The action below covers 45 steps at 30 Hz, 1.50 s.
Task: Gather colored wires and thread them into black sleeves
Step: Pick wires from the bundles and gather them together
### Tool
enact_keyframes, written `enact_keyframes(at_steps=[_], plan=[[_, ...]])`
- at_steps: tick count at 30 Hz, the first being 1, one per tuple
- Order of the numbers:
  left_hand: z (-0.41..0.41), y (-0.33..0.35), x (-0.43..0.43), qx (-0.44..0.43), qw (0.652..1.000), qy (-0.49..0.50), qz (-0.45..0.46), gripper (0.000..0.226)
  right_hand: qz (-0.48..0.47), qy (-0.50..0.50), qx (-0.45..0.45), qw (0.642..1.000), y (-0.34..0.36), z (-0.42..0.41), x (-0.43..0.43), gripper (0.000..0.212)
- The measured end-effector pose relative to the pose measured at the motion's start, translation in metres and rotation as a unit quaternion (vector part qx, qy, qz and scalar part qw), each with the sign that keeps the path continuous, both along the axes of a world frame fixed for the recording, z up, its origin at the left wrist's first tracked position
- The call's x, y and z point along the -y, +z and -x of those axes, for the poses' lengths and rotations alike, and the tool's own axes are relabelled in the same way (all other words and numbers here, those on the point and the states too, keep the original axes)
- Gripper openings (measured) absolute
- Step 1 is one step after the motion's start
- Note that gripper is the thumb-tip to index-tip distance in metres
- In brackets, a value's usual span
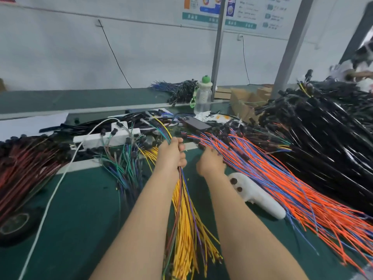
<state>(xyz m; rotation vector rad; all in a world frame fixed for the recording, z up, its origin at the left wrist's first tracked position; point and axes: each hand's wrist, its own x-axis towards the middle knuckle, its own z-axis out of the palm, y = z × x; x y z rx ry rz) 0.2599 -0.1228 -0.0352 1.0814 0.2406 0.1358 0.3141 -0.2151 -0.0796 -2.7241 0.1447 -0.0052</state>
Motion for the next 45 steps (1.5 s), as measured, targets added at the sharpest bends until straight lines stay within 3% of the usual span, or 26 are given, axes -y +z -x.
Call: enact_keyframes(at_steps=[6,12,14,17,19,21,24,26,28,29,31,34,36,40,41,42,44,45], plan=[[-0.011,-0.012,0.0,-0.02,0.999,-0.018,-0.029,0.027,0.016,-0.084,0.029,0.996,-0.017,-0.019,-0.003,0.046],[-0.018,-0.019,0.001,-0.028,0.998,-0.008,-0.047,0.027,0.05,-0.084,0.074,0.992,-0.018,-0.023,-0.008,0.036],[-0.018,-0.022,0.0,-0.029,0.998,0.015,-0.059,0.028,0.021,-0.069,0.12,0.99,-0.004,-0.02,-0.012,0.033],[-0.017,-0.022,-0.003,-0.011,0.997,0.034,-0.064,0.024,-0.199,0.0,0.195,0.96,0.043,-0.016,-0.028,0.02],[-0.013,-0.016,-0.002,0.017,1.0,0.01,-0.002,0.018,-0.335,0.066,0.197,0.919,0.078,-0.01,-0.044,0.008],[-0.007,-0.006,-0.002,0.058,0.997,-0.004,0.047,0.021,-0.464,0.093,0.161,0.866,0.102,-0.001,-0.057,0.016],[0.001,0.015,-0.014,0.103,0.995,0.016,0.009,0.031,-0.636,0.103,0.092,0.759,0.121,0.014,-0.067,0.024],[0.007,0.032,-0.034,0.131,0.989,0.045,0.057,0.032,-0.594,0.103,0.096,0.792,0.123,0.024,-0.067,0.008],[0.016,0.053,-0.058,0.159,0.978,0.061,0.121,0.031,-0.505,0.139,0.056,0.85,0.115,0.042,-0.067,0.025],[0.021,0.062,-0.069,0.17,0.974,0.074,0.128,0.031,-0.489,0.17,0.004,0.855,0.111,0.054,-0.068,0.035],[0.033,0.074,-0.087,0.175,0.975,0.107,0.088,0.029,-0.487,0.244,-0.097,0.833,0.102,0.084,-0.078,0.048],[0.051,0.074,-0.105,0.144,0.977,0.148,-0.052,0.026,-0.472,0.315,-0.163,0.807,0.096,0.121,-0.099,0.045],[0.068,0.067,-0.116,0.121,0.974,0.142,-0.131,0.026,-0.469,0.331,-0.142,0.806,0.096,0.137,-0.111,0.043],[0.096,0.056,-0.128,0.093,0.982,0.061,-0.154,0.026,-0.378,0.328,0.003,0.866,0.092,0.15,-0.128,0.044],[0.104,0.056,-0.132,0.086,0.981,0.051,-0.168,0.026,-0.399,0.328,-0.013,0.856,0.089,0.156,-0.134,0.041],[0.108,0.057,-0.135,0.081,0.978,0.04,-0.186,0.026,-0.459,0.326,-0.063,0.824,0.086,0.161,-0.136,0.037],[0.115,0.064,-0.139,0.079,0.971,0.004,-0.224,0.028,-0.598,0.315,-0.183,0.713,0.082,0.168,-0.138,0.029],[0.119,0.067,-0.14,0.079,0.966,-0.014,-0.244,0.03,-0.64,0.304,-0.205,0.675,0.082,0.169,-0.138,0.031]])
